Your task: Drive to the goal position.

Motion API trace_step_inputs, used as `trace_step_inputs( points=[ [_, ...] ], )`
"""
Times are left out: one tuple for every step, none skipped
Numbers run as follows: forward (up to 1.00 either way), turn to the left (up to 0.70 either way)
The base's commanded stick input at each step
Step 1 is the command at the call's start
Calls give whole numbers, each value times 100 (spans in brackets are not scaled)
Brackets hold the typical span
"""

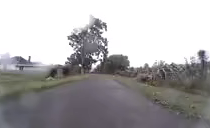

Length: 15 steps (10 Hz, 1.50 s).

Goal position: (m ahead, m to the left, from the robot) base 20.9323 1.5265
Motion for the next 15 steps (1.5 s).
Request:
trace_step_inputs(
  points=[
    [85, 34],
    [85, 34],
    [85, 22],
    [85, 9],
    [85, 0],
    [85, 0],
    [85, 0],
    [85, 0],
    [85, 0],
    [85, 0],
    [85, 0],
    [85, 0],
    [85, 0],
    [85, 0],
    [85, -34]
  ],
)
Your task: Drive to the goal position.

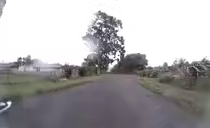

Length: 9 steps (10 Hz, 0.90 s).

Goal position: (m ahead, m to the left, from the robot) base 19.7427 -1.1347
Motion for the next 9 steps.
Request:
trace_step_inputs(
  points=[
    [85, -34],
    [48, -56],
    [6, -81],
    [0, -29],
    [0, 0],
    [0, 0],
    [-5, 0],
    [0, 0],
    [0, 0]
  ],
)
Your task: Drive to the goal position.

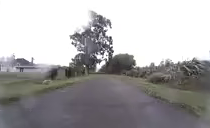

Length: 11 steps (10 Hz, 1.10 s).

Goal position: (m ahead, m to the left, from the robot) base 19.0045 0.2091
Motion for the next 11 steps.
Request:
trace_step_inputs(
  points=[
    [0, 0],
    [0, 0],
    [32, 0],
    [75, 0],
    [85, 0],
    [85, 0],
    [85, 0],
    [85, 0],
    [85, 0],
    [85, 0],
    [85, 0]
  ],
)
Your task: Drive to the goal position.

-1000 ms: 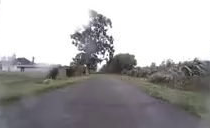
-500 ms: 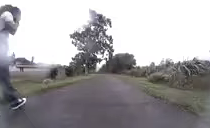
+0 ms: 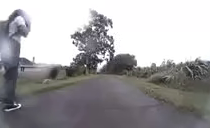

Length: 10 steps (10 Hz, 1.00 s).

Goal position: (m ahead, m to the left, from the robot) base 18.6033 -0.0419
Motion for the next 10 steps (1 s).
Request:
trace_step_inputs(
  points=[
    [85, 0],
    [85, 0],
    [85, 0],
    [85, 0],
    [85, 0],
    [85, 0],
    [85, 0],
    [85, 0],
    [85, 0],
    [85, 0]
  ],
)
